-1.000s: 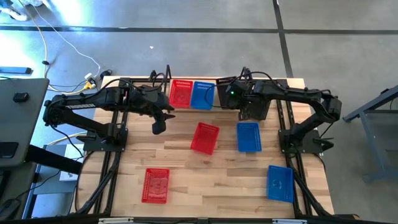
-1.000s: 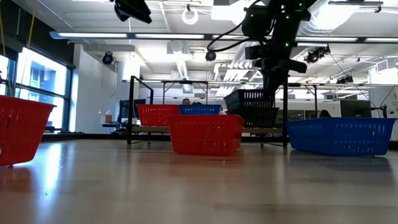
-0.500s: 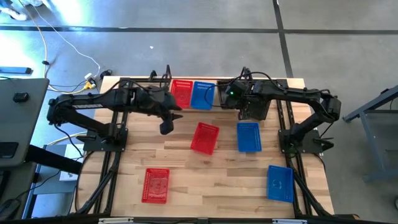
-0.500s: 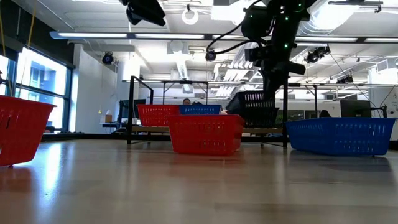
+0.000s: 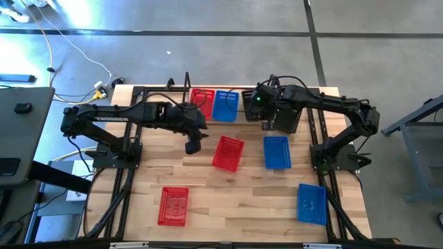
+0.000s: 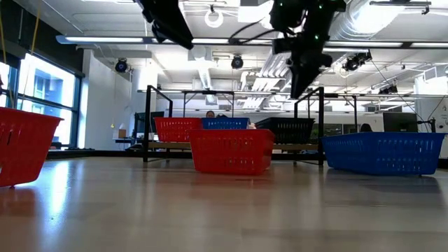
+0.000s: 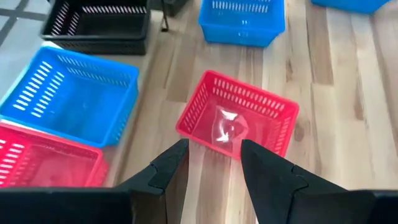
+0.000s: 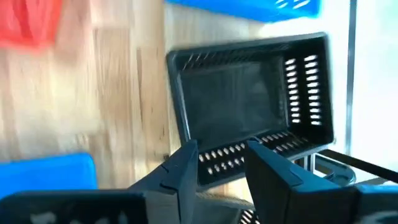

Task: Stack baskets on shelf by color
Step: Stack the top red bin on top of the red bin on the shelf

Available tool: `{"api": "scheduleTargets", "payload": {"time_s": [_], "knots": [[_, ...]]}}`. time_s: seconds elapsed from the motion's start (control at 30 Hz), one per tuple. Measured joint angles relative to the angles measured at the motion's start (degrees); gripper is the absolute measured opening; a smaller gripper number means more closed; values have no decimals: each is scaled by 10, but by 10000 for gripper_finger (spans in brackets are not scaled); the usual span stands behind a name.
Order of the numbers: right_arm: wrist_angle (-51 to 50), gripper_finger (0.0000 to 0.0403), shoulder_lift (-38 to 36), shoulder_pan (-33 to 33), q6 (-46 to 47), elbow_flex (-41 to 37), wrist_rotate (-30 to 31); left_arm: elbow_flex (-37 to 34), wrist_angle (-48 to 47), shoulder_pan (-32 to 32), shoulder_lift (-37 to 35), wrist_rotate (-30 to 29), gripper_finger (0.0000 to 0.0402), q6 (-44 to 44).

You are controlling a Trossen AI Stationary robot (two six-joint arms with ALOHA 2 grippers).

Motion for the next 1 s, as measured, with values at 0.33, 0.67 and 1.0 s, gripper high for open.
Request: {"api": "scheduleTargets", "payload": {"time_s": [0.33,0.67,1.0], "knots": [[-34,117,0,20,177,64,19,0,10,-49,61,53,136,45],[-44,118,0,43,333,109,21,0,49,-89,123,51,136,98],[-50,118,0,66,424,116,52,0,85,-112,183,51,136,133]]}}
